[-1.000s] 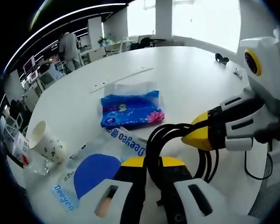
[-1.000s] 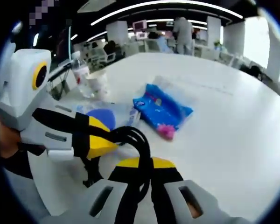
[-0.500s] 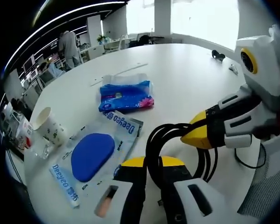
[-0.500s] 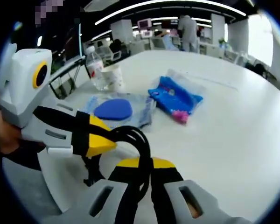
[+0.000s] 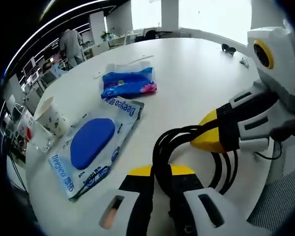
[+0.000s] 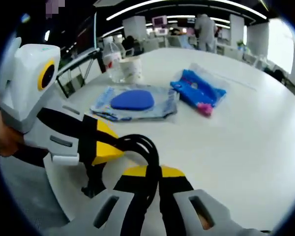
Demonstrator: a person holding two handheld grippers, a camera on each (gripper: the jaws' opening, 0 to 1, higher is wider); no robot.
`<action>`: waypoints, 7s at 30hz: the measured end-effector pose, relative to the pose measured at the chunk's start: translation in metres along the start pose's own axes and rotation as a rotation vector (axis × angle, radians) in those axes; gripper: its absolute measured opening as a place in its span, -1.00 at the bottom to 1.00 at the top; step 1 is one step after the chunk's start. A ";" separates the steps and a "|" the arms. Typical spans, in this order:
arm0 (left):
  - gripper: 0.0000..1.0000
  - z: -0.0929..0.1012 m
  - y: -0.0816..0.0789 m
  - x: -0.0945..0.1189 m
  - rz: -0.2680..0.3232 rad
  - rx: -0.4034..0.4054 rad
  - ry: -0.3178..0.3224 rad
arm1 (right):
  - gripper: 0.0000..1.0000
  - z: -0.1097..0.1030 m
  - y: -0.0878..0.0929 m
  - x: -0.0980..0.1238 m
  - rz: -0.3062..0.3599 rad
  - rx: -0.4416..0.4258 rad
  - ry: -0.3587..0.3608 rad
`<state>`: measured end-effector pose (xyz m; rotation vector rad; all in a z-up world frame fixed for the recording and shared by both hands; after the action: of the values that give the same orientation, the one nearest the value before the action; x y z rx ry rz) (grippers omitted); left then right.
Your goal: Arrange the tabletop items into an orderly group along one side of the table until the central work area is clear of visible clutter.
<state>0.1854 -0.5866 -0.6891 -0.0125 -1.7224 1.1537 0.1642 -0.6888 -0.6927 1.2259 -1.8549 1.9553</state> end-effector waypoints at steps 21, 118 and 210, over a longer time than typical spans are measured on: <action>-0.79 0.003 0.011 0.005 0.006 -0.079 -0.020 | -0.67 -0.006 0.003 0.003 0.010 0.166 -0.028; 0.97 -0.089 -0.148 -0.044 0.264 -0.141 0.033 | 0.76 0.111 -0.083 0.013 0.171 -0.111 0.146; -0.96 -0.071 -0.157 -0.081 0.221 -0.069 0.159 | -1.00 0.141 -0.083 -0.017 0.187 -0.320 0.213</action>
<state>0.3519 -0.6640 -0.6378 -0.3361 -1.6478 1.2179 0.2881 -0.7917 -0.6588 0.7474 -2.1239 1.7033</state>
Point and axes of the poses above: the point that each gripper's makers call its tool centre point, and the gripper's own axes: x roughly backward along the fingers, z roughly to its right, y roughly out of its underside, the point moved 6 cm from there along x, roughly backward along the fingers, and after that the axes turned 4 degrees about z, right-handed, at the moved point
